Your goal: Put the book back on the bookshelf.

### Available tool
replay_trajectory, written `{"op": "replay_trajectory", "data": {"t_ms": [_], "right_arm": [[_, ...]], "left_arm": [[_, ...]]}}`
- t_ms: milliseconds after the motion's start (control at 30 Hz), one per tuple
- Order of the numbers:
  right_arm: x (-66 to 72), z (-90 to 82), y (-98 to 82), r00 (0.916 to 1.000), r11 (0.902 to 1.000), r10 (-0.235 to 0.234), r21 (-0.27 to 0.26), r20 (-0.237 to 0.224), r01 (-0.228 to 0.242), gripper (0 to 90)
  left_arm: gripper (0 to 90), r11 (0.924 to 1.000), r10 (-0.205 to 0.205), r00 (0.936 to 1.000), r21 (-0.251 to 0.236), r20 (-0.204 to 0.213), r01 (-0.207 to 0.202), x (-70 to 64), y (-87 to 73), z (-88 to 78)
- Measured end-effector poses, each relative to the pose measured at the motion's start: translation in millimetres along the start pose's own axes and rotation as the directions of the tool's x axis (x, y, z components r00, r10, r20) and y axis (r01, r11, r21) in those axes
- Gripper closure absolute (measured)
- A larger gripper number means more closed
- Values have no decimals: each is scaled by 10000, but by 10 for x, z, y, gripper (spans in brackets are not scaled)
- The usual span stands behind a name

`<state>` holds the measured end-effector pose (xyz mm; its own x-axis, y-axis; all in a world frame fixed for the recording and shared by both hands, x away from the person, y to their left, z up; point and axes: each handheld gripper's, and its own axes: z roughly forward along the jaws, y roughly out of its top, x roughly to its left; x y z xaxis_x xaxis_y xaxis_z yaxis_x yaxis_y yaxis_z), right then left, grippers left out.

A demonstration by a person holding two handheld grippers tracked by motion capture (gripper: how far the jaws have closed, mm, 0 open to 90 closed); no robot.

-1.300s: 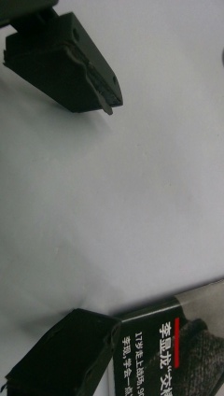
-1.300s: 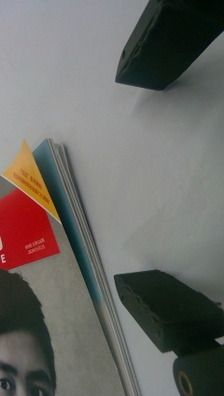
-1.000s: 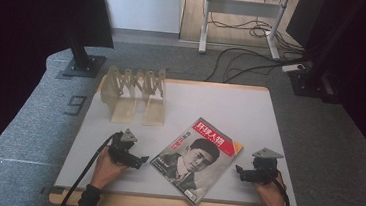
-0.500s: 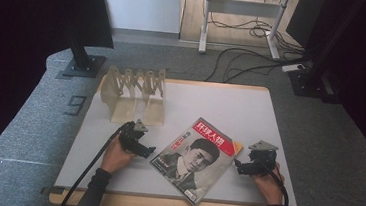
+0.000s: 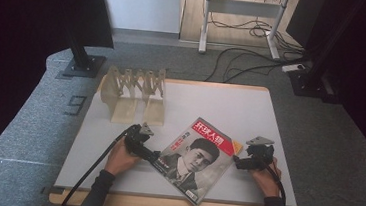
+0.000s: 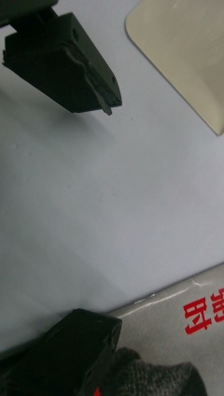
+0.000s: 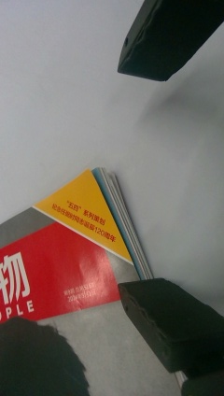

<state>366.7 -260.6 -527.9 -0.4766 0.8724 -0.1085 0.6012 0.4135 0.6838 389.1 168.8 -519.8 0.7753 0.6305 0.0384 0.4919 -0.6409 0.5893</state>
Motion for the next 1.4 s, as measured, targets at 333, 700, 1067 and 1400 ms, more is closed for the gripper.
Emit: {"op": "replay_trajectory", "data": {"t_ms": [333,700,1067,1400], "right_arm": [[-68,170,216,9997,9992,-171,358,158,166,0],[-127,311,376,9998,9983,-192,544,86,187,0],[-241,180,410,9993,9995,164,291,-342,-154,0],[-155,220,614,9924,9991,-270,286,-1200,307,0]], "left_arm": [[0,9998,183,9994,-26,305,-182,-153,-39,-28],[0,9990,434,9982,-133,415,-429,-338,-78,-62],[0,9990,453,9951,-38,881,-451,-447,-250,-255],[0,9979,533,9901,-443,1299,-479,-633,-391,-274]]}}
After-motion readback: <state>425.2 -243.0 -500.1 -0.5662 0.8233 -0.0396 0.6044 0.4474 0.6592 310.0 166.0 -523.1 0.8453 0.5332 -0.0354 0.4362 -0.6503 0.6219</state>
